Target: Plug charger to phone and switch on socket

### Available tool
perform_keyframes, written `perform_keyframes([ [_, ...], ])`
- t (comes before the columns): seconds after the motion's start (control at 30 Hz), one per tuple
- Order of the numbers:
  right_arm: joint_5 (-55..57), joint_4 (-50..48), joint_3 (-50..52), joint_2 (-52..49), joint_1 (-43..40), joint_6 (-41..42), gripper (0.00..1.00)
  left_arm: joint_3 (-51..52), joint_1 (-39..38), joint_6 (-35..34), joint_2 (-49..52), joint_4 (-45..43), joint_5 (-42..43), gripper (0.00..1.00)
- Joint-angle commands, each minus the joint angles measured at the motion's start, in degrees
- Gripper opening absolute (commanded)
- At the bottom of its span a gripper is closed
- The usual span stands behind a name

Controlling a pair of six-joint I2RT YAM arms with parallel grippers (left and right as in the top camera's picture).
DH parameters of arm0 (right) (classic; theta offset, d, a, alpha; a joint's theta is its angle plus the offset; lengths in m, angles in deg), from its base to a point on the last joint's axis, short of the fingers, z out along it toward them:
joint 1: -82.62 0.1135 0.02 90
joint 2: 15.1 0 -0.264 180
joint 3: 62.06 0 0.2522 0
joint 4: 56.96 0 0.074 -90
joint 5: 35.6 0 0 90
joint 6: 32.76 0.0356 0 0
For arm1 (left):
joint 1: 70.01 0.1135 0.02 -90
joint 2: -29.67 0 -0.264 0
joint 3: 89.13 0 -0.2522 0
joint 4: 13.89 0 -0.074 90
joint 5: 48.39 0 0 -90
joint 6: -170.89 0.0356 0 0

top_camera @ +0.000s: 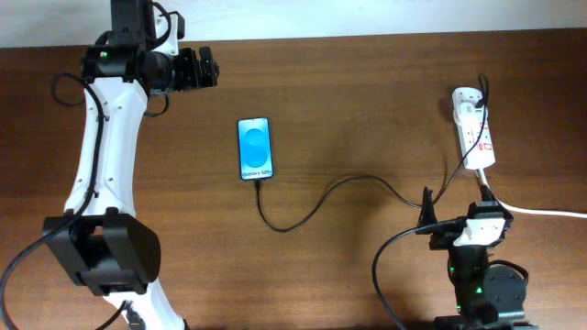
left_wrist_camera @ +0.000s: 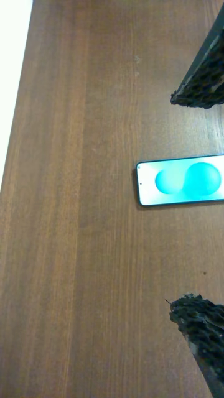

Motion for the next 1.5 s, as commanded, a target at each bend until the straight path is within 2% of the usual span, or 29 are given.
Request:
perform_keyframes([
  [0.0,1.0,-0.6,3.5,4.4,0.5,0.4,0.99,-0.6,0.1,0.5,-0.7,0.2,-0.2,1.00],
  [0.23,0.6,-0.7,9.9,6.1,3.0,0.4,0.99,-0.6,0.1,0.5,-0.7,0.2,-0.2,1.00],
  [1.03,0.4,-0.9,9.9,6.1,3.8,0.4,0.98,-0.6,0.1,0.5,-0.7,0.2,-0.2,0.99],
  [1.27,0.4,-0.9,9.9,6.1,3.8,0.4,0.99,-0.2,0.5,0.7,-2.8,1.6,-9.2,1.00],
  [1.37,0.4,-0.9,9.9,6.1,3.8,0.4,0.98,5.1,0.4,3.0,-8.8,-8.2,-9.2,1.00],
  [1.47,0.4,-0.9,9.9,6.1,3.8,0.4,0.99,17.9,0.4,4.2,-17.9,-21.4,-9.2,1.00],
])
